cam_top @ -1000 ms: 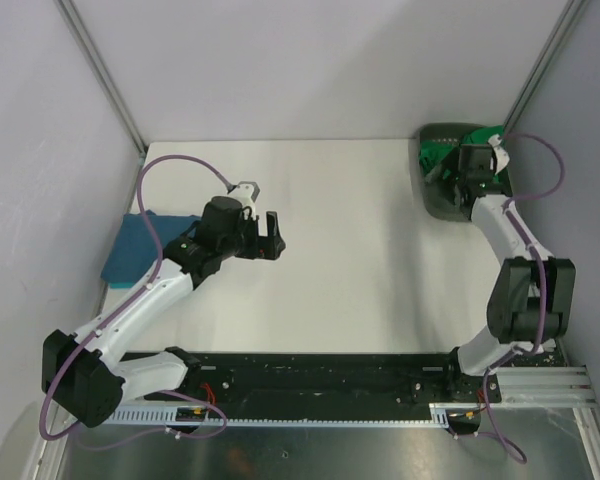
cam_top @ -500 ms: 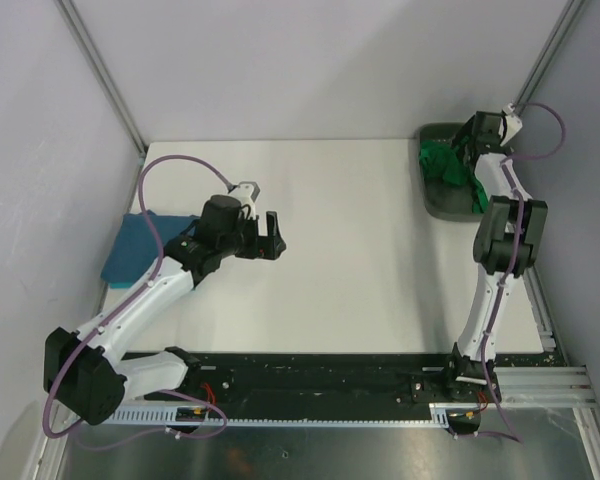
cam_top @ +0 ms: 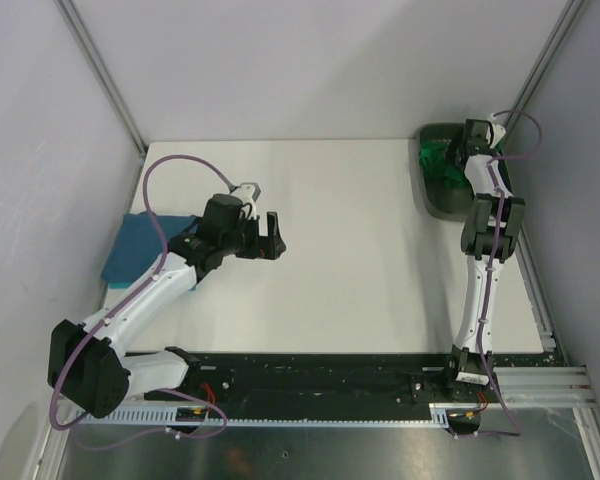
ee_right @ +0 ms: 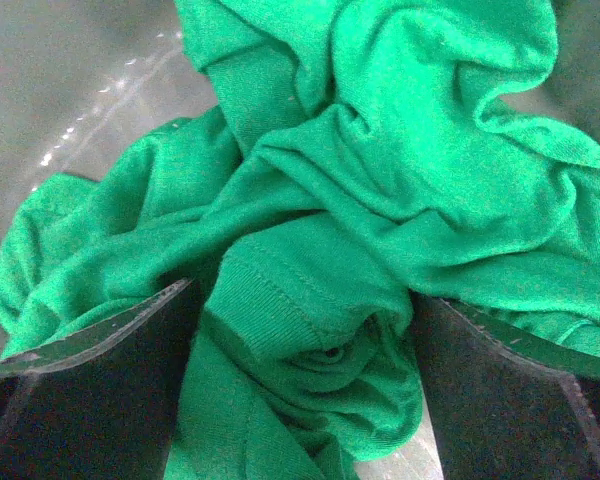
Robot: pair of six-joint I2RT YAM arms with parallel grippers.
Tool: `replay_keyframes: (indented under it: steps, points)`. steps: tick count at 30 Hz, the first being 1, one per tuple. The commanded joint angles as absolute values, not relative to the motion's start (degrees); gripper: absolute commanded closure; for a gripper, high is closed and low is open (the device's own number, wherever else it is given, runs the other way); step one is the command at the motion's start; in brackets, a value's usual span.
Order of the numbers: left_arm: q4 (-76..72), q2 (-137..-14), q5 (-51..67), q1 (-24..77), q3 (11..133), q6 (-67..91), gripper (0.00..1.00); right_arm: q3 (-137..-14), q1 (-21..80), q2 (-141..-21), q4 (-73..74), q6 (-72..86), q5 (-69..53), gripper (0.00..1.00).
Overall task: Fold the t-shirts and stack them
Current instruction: Grab crumpled tshirt from bin with the right arm, then move the tshirt to the center of the board
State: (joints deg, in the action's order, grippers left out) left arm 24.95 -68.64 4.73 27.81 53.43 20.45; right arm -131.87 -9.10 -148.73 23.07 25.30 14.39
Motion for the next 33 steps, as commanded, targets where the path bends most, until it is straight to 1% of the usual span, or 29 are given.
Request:
replay_keyframes:
  steps: [1, 2, 3, 6, 7, 8, 10, 12, 16, 20, 23, 28, 33]
  points:
    - [23.8, -68.9, 5.4, 27.3, 54.1, 19.2, 0.01, -129.7, -10.0, -148.6, 24.2, 25.3, 13.0, 0.21]
    - [23.8, -69.0, 5.4, 27.3, 54.1, 19.2, 0.01, -129.4, -10.2, -148.3, 24.1, 25.6, 12.7, 0.29]
    - [23.8, -69.0, 5.5, 27.3, 54.1, 19.2, 0.01, -129.2, -10.4, -147.9, 24.1, 26.0, 12.4, 0.41]
    - [23.7, -68.7, 6.2, 27.3, 53.9, 18.8, 0.01, -129.9, -11.3, -146.3, 24.3, 27.2, 10.7, 0.85]
    - [23.5, -68.4, 6.3, 27.3, 53.7, 18.8, 0.01, -130.6, -11.5, -145.7, 24.6, 27.5, 10.3, 0.92]
    - [23.4, -68.2, 6.3, 27.3, 53.5, 18.8, 0.01, -131.5, -11.7, -144.7, 25.1, 27.7, 10.2, 0.96]
    - [23.2, -68.0, 6.3, 27.3, 53.4, 18.7, 0.01, -133.6, -11.8, -142.6, 26.2, 27.9, 10.1, 0.99]
    - [23.1, -67.8, 6.2, 27.3, 53.4, 18.7, 0.01, -134.5, -11.9, -139.3, 26.9, 28.7, 10.1, 1.0]
    - [23.0, -67.6, 6.0, 27.1, 53.5, 18.5, 0.0, -132.4, -10.9, -129.9, 26.3, 30.0, 10.6, 1.0]
    - [22.9, -67.1, 5.2, 26.5, 53.2, 18.3, 0.01, -130.5, -8.0, -119.6, 27.3, 28.3, 13.1, 1.0]
    - [22.9, -66.8, 4.9, 26.1, 53.1, 18.4, 0.01, -128.3, -5.6, -111.7, 28.6, 28.0, 12.6, 1.0]
    - [22.7, -66.6, 4.7, 24.9, 53.0, 18.7, 0.01, -121.7, 2.4, -97.4, 30.1, 26.8, 14.0, 1.0]
    - [22.6, -66.7, 4.8, 23.8, 52.9, 19.0, 0.01, -108.8, 13.1, -84.8, 27.5, 28.6, 15.6, 1.0]
